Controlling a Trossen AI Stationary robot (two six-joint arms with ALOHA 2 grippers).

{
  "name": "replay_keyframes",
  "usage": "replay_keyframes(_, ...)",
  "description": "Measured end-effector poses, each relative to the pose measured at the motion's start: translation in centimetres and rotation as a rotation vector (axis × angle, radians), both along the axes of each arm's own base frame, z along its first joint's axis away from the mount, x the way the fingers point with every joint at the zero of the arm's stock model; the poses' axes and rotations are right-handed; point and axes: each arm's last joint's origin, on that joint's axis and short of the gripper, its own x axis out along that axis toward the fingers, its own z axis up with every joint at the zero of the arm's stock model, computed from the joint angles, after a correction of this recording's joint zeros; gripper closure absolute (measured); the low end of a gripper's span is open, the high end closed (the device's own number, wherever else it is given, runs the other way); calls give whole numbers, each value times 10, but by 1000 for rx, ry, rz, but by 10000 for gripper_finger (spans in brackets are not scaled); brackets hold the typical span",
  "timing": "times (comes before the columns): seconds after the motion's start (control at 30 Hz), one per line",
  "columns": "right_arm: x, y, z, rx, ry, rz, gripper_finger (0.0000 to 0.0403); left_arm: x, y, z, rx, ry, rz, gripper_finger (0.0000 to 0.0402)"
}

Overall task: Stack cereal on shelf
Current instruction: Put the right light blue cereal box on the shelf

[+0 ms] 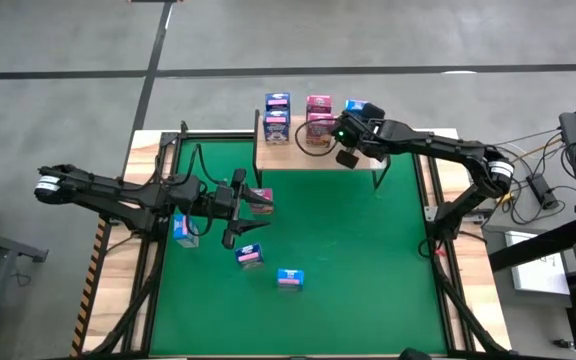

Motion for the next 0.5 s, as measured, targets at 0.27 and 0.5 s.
replay_keyframes(0.27, -1, -1, 0, -3, 14, 11, 394, 0, 0, 0, 0, 0, 0, 192)
replay_keyframes(0.5, -13, 17, 22, -18, -28, 38, 394, 0, 0, 0, 0, -2, 0, 192)
